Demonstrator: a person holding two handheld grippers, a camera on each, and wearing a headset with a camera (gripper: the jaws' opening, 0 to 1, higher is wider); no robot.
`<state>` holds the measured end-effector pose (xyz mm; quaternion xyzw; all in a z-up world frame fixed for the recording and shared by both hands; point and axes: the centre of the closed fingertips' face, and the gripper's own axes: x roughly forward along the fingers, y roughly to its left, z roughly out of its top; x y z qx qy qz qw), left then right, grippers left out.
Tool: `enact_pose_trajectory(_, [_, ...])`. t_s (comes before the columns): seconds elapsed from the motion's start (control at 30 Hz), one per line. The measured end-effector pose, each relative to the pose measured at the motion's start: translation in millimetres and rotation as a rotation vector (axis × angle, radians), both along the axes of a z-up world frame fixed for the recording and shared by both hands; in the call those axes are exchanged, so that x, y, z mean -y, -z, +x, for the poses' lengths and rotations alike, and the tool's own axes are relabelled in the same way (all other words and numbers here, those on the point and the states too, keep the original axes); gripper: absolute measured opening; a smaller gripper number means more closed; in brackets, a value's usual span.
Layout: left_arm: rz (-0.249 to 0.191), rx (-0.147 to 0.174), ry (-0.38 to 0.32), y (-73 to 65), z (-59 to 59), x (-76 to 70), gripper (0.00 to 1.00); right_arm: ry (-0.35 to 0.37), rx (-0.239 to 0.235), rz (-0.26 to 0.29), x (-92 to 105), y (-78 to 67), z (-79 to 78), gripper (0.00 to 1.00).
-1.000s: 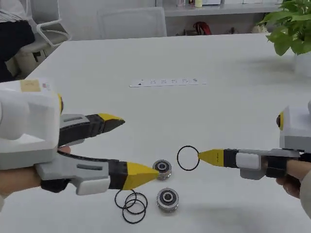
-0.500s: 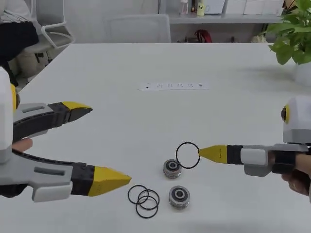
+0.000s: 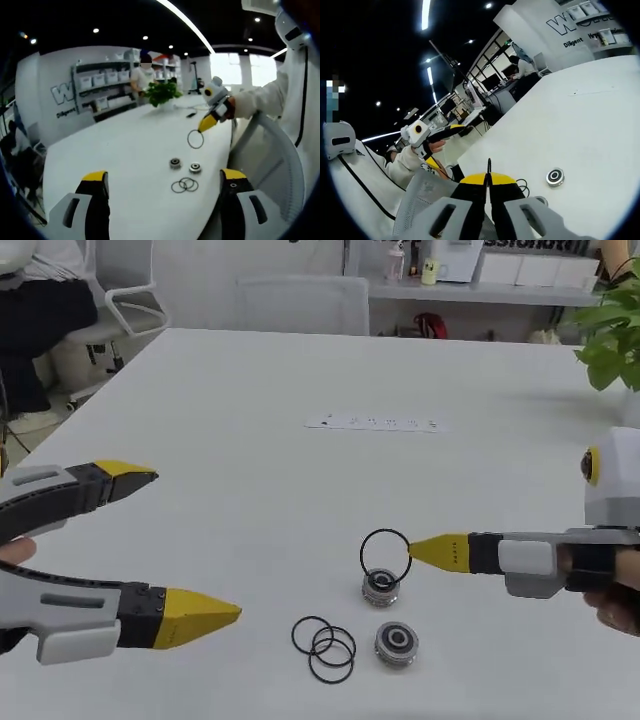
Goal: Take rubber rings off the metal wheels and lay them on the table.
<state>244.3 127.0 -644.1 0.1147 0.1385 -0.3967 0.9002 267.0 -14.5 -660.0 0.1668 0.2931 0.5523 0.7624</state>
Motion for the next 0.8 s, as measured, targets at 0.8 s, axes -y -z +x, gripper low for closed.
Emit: enact_pose_trajectory(0.8, [-0.026, -0.017, -0.038, 27.8, -2.6, -51.3, 0.93, -0.068, 0.011, -0.079, -57.8, 15.9, -8.7, 0.00])
